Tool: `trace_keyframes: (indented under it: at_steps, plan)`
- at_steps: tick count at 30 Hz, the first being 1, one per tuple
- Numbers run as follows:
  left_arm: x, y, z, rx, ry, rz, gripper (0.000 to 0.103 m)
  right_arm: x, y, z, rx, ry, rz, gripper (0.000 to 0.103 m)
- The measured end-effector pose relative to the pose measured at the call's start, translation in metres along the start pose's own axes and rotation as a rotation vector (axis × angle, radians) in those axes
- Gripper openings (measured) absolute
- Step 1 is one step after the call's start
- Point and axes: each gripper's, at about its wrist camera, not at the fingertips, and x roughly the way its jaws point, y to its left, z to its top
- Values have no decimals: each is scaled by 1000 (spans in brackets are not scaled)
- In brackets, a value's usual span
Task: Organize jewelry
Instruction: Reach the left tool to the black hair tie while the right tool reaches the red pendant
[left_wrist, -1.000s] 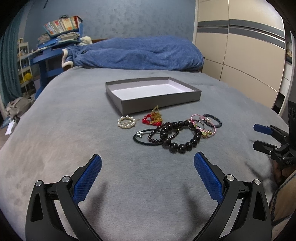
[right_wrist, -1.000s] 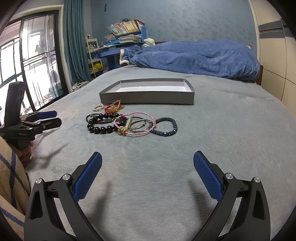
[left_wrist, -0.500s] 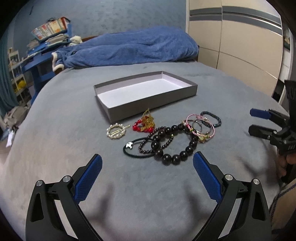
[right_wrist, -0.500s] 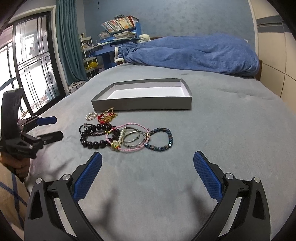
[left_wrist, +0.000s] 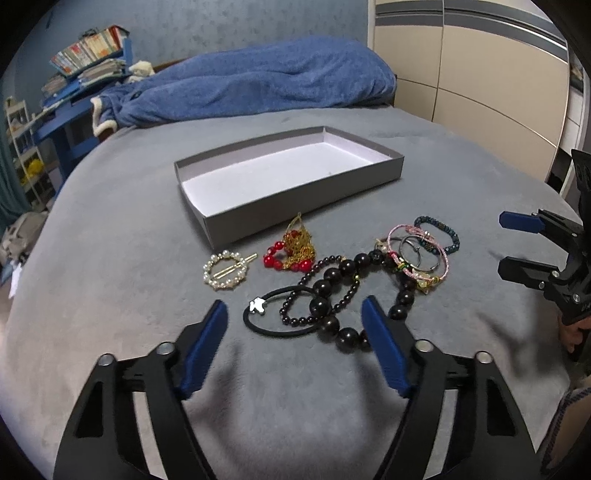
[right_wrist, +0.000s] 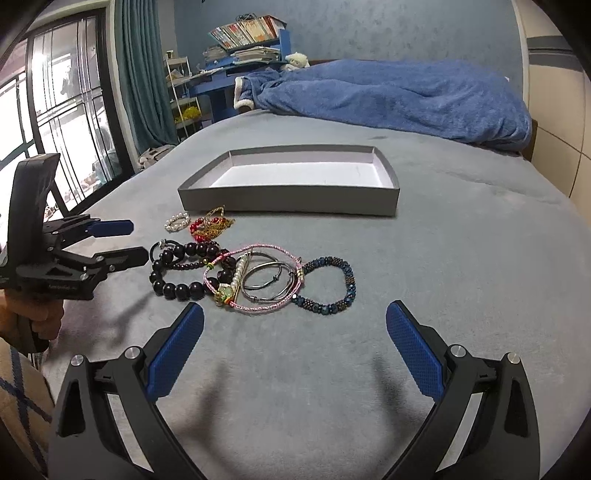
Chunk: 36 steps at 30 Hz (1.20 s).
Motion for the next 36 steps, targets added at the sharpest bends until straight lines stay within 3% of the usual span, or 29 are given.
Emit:
trace_keyframes:
  at_steps: [6,8,14,20,26,28,36]
  plan:
    - [13,10,2,-33,30,-6,63,8,-1,2,-2,14,10,96]
    - [17,15,3,-52,43,-14,57,12,-1,4,-4,25,16,88]
    - [23,23,3,-75,64,-48,42,16,0,6,-9,31,21,84]
    - [24,23,2,-74,67,-86,16,16,-1,7,-6,33,22,84]
    - [24,38,4,-133,65,-33,16,20,-9,9,28,38,-8,84]
    - [27,43,3,-153,78,-25,20,22,-14,10,43,39,-26,84]
    - [39,41,-2,-137,111,-71,21,30,-21,25,75,31,-33,84]
